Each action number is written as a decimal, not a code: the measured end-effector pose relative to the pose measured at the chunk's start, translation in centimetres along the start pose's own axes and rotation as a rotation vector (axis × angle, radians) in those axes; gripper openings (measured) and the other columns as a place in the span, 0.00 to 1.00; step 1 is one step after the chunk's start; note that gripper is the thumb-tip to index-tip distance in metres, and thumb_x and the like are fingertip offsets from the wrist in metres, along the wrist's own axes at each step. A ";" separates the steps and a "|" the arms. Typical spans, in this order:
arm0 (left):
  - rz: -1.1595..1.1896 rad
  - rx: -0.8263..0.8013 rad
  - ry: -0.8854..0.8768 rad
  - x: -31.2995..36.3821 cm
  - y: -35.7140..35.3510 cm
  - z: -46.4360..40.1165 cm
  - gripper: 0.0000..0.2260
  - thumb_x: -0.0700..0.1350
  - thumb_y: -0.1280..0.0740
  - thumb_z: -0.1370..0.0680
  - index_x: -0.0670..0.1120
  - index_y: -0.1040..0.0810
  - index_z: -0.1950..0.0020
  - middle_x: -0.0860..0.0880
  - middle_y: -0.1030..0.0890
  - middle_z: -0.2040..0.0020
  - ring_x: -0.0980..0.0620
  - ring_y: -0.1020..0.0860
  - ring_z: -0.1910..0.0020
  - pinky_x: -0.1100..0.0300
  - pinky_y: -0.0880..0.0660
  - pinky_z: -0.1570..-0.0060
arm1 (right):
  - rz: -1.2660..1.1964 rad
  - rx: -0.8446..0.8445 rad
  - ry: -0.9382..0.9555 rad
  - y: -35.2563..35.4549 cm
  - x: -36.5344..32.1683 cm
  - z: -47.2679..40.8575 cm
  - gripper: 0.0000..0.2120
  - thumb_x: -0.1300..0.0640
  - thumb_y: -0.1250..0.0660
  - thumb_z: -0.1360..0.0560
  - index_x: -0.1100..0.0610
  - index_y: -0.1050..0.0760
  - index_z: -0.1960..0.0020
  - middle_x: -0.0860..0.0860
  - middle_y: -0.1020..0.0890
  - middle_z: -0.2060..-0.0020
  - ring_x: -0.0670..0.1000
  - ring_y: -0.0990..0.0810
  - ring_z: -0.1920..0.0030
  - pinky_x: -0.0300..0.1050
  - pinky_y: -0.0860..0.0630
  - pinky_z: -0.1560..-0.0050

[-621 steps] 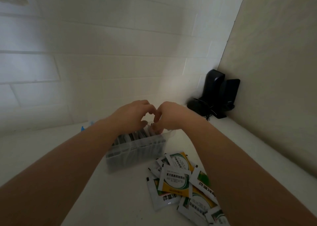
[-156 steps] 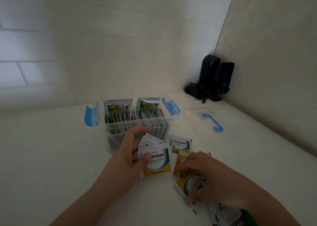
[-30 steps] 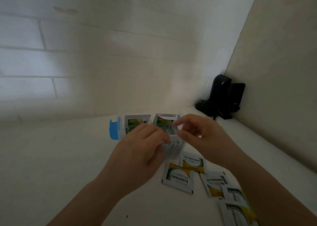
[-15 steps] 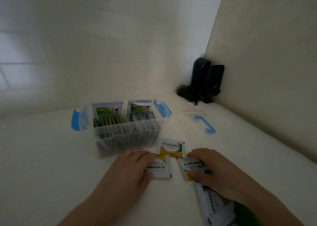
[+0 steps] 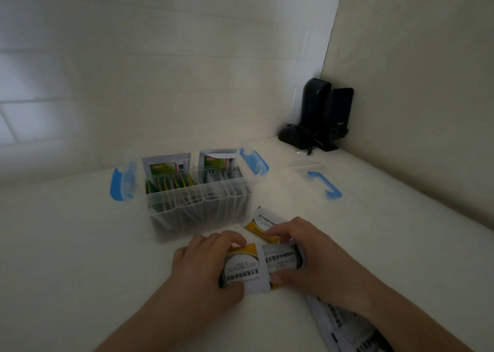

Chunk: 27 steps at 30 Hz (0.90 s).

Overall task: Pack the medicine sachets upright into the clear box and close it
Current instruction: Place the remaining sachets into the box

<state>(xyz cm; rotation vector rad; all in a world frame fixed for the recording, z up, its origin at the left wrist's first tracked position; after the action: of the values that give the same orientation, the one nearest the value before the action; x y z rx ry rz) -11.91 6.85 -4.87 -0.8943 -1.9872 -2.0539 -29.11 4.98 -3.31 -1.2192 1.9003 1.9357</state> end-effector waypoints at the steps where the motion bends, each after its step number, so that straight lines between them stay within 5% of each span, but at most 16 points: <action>1: 0.006 0.011 -0.007 0.2 0.1 0.1 0.19 0.60 0.44 0.37 0.67 0.46 0.47 0.71 0.40 0.55 0.62 0.40 0.49 0.63 0.45 0.51 | -0.031 0.033 0.011 0.1 -0.1 -0.1 0.22 0.58 0.26 0.34 0.41 0.31 0.47 0.37 0.29 0.53 0.34 0.31 0.47 0.22 0.34 0.52; 5: 0.172 0.151 0.020 0.1 0.9 -0.1 0.06 0.52 0.37 0.25 0.63 0.33 0.57 0.65 0.29 0.57 0.62 0.29 0.55 0.61 0.33 0.48 | -0.156 0.280 0.010 1.5 -0.3 0.0 0.21 0.69 0.31 0.32 0.43 0.26 0.52 0.45 0.22 0.58 0.40 0.24 0.54 0.25 0.29 0.56; 10: 0.550 0.265 0.217 -1.5 1.8 -0.7 0.07 0.42 0.33 0.27 0.54 0.24 0.61 0.56 0.17 0.63 0.60 0.20 0.66 0.61 0.23 0.61 | -0.451 0.395 -0.131 2.8 0.1 0.1 0.16 0.64 0.30 0.31 0.44 0.24 0.51 0.48 0.19 0.60 0.40 0.18 0.57 0.34 0.21 0.61; 14: 0.787 0.248 0.297 -1.3 1.4 -0.7 0.10 0.36 0.32 0.28 0.51 0.28 0.56 0.52 0.16 0.60 0.59 0.17 0.65 0.61 0.21 0.64 | -0.690 0.338 -0.181 2.4 0.2 0.2 0.16 0.66 0.30 0.32 0.47 0.22 0.50 0.51 0.17 0.59 0.50 0.16 0.57 0.42 0.19 0.57; 18: 0.919 0.222 0.286 -0.7 1.4 -0.4 0.18 0.33 0.32 0.29 0.58 0.28 0.53 0.52 0.19 0.55 0.56 0.17 0.63 0.63 0.22 0.70 | -0.734 0.293 -0.201 2.0 -0.1 0.1 0.16 0.67 0.31 0.31 0.49 0.22 0.49 0.58 0.19 0.57 0.52 0.16 0.57 0.42 0.18 0.58; 27: 1.021 0.165 0.176 -0.6 0.6 -0.7 0.06 0.38 0.32 0.28 0.49 0.19 0.56 0.52 0.14 0.58 0.56 0.17 0.57 0.65 0.21 0.55 | -0.663 0.207 -0.176 0.5 -0.6 0.1 0.09 0.63 0.35 0.27 0.51 0.21 0.53 0.55 0.16 0.57 0.49 0.16 0.58 0.39 0.20 0.60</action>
<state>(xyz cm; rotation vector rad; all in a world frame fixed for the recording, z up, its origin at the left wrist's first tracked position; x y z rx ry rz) -11.33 5.91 -4.62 -1.2635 -1.1614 -1.2929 -29.05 5.22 -2.58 -1.3375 1.3306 1.4039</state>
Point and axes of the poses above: each hand's wrist, its own z-axis away from the middle knuckle, its own y-axis out of the back of the hand, x = y × z, the point moved 4 cm from there along -z, towards the middle knuckle
